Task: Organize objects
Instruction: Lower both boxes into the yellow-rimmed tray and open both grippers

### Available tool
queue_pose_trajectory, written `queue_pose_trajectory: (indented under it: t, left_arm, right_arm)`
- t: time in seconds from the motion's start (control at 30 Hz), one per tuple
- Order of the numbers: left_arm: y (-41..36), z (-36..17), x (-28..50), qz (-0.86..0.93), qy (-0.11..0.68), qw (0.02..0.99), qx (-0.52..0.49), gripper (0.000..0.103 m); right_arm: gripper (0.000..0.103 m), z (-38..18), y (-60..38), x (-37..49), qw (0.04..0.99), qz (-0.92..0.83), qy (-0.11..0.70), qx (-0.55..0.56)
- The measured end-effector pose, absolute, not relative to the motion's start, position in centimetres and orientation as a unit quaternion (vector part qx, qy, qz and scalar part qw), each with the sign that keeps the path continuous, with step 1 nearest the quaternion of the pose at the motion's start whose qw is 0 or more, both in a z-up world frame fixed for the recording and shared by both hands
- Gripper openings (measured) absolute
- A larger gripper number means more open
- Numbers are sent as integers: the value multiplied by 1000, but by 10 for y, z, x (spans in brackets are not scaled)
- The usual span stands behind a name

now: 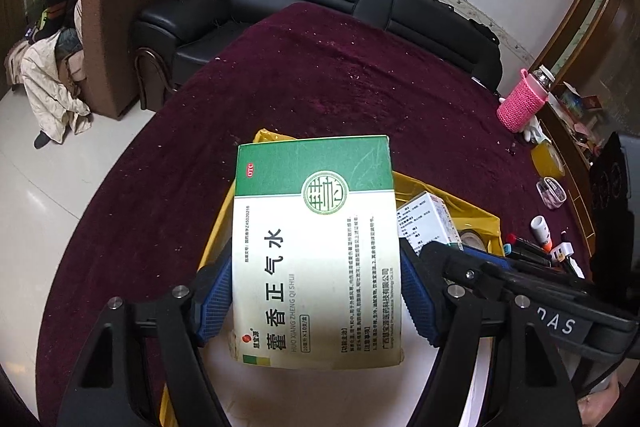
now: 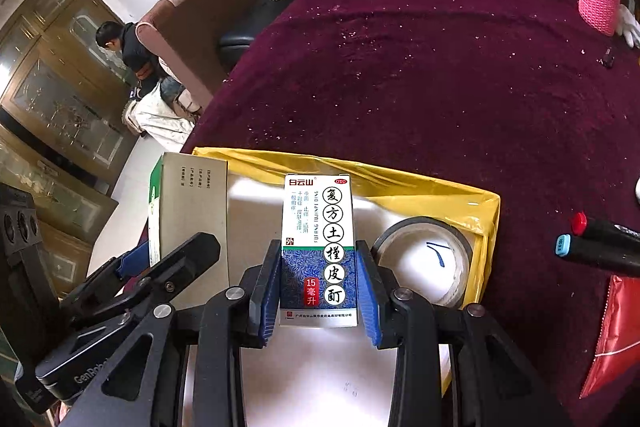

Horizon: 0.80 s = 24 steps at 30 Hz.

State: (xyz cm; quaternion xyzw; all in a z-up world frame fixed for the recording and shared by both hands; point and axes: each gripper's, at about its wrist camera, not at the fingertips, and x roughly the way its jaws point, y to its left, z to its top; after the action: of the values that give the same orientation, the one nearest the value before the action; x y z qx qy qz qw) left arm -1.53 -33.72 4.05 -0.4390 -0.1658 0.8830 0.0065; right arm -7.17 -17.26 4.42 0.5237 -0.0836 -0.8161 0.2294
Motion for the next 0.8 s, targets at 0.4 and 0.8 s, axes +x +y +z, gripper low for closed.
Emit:
queue_pose_trajectory:
  t: [0.4, 0.8]
  left_arm:
    - [-340, 37, -15, 871, -196, 15, -451, 78]
    - [-335, 90, 28, 895, -200, 4, -398, 89]
  right_arm:
    - [38, 55, -167, -64, 224, -826, -84, 510]
    - [69, 114, -118, -21, 224, -868, -76, 437]
